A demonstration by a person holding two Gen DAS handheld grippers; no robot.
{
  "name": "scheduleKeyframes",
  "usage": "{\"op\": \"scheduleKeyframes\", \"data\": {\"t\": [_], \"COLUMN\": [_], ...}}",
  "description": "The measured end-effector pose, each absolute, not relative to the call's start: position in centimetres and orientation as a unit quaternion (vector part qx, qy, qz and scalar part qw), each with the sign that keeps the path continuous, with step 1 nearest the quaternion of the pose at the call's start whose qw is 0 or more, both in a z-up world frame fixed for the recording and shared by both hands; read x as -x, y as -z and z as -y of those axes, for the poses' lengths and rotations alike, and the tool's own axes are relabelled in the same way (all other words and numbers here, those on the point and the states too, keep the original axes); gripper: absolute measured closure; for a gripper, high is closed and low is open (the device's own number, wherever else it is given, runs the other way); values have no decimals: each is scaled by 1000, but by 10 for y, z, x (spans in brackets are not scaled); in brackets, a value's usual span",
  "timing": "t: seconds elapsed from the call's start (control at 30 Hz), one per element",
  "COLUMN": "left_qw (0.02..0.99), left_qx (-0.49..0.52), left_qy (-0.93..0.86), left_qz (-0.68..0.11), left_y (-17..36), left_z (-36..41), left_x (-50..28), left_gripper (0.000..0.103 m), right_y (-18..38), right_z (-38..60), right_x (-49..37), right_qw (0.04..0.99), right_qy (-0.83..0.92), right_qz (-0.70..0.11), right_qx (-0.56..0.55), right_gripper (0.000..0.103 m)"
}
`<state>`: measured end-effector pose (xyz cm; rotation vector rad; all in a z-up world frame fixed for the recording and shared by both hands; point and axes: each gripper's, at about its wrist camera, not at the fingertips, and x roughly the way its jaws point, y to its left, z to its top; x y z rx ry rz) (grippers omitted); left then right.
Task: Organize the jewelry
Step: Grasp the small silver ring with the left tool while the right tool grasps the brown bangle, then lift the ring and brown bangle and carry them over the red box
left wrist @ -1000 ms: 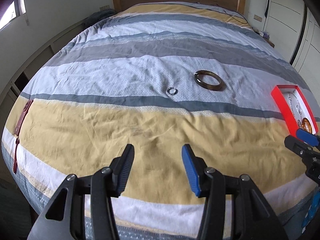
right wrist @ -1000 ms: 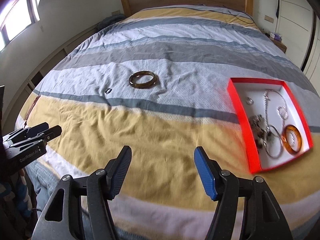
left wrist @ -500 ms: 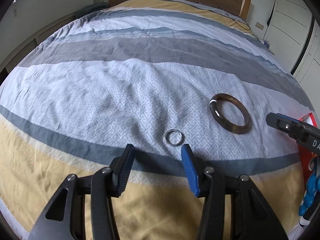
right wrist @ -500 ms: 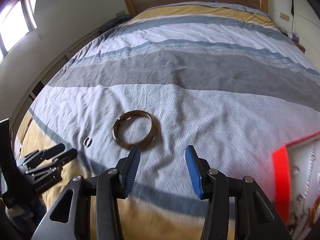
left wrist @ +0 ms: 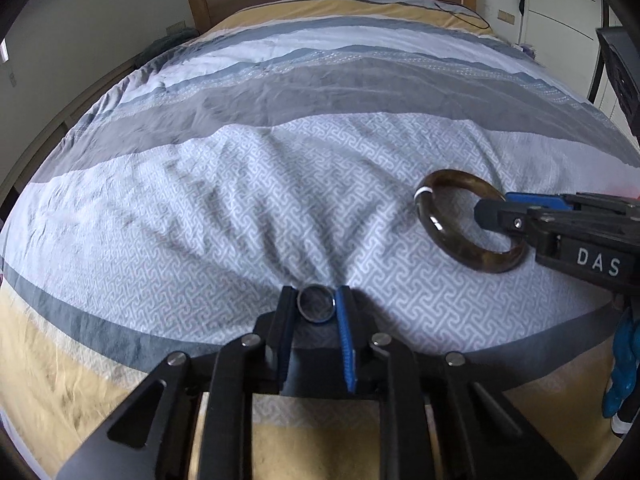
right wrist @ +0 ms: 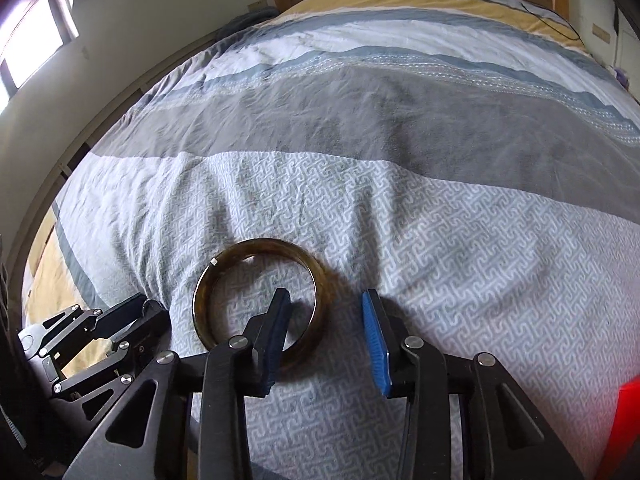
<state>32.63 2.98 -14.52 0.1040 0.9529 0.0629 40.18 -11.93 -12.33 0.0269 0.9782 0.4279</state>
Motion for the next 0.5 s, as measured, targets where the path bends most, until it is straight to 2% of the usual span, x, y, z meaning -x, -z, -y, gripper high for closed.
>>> {"op": "scheduleKeyframes", "data": {"t": [0.3, 0.5], "left_qw": [891, 892], "left_qx": [-46, -49], "left_qy": [-25, -26], "left_qz": [-451, -448], "left_y": [147, 143], "left_z": [-30, -27], "left_x": [-326, -324], "left_gripper": [84, 85], "right_y": [132, 126], "right_z": [101, 103], "right_x": [-405, -404], "right_qw": [867, 872], "right_qy": [-201, -199], "right_qz": [-452, -445], "right_qx": [48, 35], "right_gripper": [87, 92]}}
